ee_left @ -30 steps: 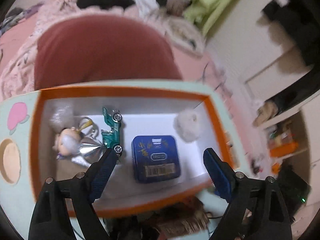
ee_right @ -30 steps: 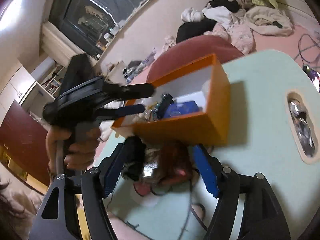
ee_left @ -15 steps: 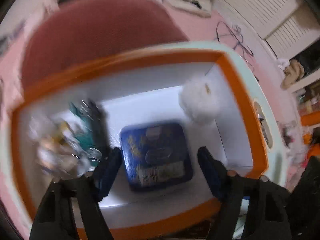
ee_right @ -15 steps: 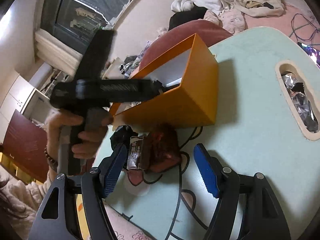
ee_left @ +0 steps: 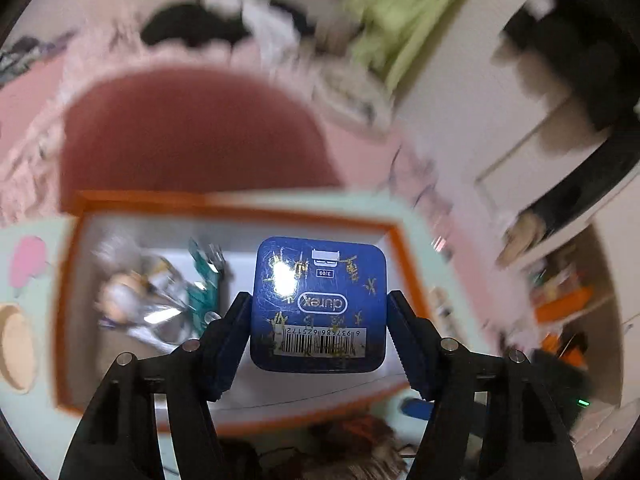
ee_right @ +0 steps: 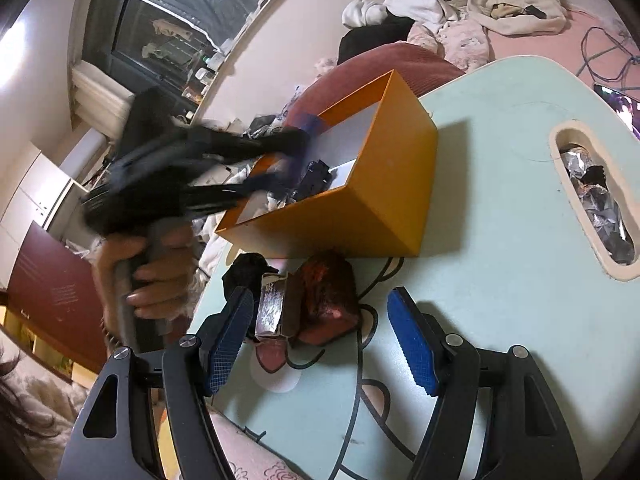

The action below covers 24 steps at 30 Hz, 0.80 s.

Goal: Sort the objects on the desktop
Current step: 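Grasp the blue durex tin in the orange box with the left gripper, then lift the blue tin out and set it on the table, left gripper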

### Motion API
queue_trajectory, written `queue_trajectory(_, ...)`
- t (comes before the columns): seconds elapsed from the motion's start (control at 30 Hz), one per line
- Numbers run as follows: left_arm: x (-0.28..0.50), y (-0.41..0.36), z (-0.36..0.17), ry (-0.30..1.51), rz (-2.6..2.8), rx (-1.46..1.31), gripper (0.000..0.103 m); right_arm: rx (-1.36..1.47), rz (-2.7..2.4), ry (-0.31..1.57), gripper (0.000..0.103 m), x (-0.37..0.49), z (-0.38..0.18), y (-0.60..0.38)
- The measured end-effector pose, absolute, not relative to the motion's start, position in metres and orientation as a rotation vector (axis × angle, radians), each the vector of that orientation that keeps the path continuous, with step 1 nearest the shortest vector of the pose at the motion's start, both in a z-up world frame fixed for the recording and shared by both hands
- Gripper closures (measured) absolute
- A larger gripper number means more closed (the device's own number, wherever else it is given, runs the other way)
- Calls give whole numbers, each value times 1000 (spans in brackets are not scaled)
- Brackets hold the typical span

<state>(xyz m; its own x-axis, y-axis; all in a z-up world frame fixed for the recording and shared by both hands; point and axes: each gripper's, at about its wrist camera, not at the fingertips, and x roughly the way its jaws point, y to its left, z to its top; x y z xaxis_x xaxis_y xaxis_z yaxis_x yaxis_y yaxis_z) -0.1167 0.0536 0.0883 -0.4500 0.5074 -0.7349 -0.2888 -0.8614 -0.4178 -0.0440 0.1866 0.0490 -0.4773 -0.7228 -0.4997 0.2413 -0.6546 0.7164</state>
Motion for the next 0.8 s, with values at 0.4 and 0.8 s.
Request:
queue_trajectory(0.4,-26,-21,57,-271,2575,-1277,37,1208,-2370,-535,33,-89,64,176)
queue_trajectory(0.8,-18,-17,30,-405,2493,-1243,30,1199,-2345,-604,33,-74,61,182)
